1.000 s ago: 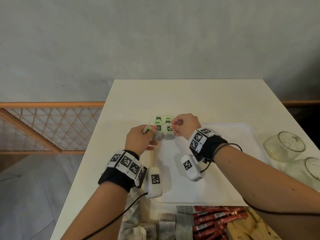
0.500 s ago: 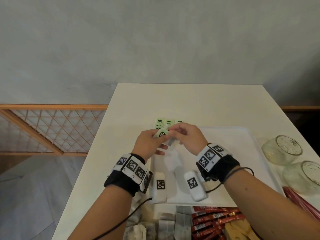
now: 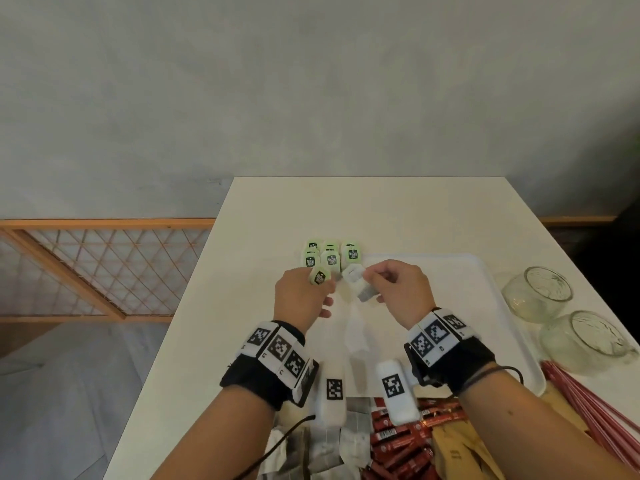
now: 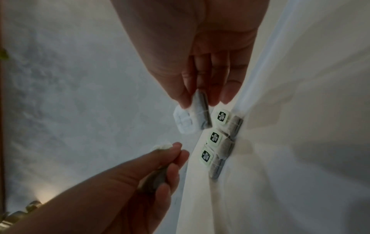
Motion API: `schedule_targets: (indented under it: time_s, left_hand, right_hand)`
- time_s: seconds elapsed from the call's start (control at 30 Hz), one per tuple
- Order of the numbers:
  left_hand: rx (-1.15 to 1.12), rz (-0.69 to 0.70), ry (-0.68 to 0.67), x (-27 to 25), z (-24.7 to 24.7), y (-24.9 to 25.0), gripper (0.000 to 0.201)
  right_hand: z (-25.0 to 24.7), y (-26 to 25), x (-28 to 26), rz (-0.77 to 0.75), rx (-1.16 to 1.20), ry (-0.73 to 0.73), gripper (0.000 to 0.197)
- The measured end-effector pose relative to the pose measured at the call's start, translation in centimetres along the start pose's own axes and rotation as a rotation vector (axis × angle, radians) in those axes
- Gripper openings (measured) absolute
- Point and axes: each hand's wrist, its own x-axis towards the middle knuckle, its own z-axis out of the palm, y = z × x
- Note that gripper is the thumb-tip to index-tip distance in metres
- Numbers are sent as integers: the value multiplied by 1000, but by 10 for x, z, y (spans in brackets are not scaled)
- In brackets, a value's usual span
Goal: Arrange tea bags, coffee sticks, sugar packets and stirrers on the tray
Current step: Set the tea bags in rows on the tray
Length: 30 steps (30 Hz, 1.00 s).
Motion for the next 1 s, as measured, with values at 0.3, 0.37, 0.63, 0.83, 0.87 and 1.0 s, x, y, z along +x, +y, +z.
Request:
schedule_targets:
  time_s: [0.3, 0.37, 0.63, 0.83, 0.87, 1.0]
  left_hand:
    - [-275, -64, -121, -16, 22, 6, 15]
    - [-283, -50, -138, -16, 22, 7, 16]
    - [-83, 21, -80, 0, 17, 0, 15]
    - [10, 11, -195, 5, 11, -3, 25]
    - [27, 1, -192, 8, 7, -4, 25]
    - [-27, -90, -147, 21, -11, -6, 32]
  right_hand:
    - [5, -9, -26, -154, -62, -21, 12]
    - [5, -9, -29, -209, -77, -41, 15]
    - [-11, -8, -14, -175, -56, -52, 20]
    - [-3, -7, 7, 2, -23, -240, 8]
    - [-2, -5, 10, 47, -54, -276, 6]
    - [2, 8, 31, 97, -290, -275, 7]
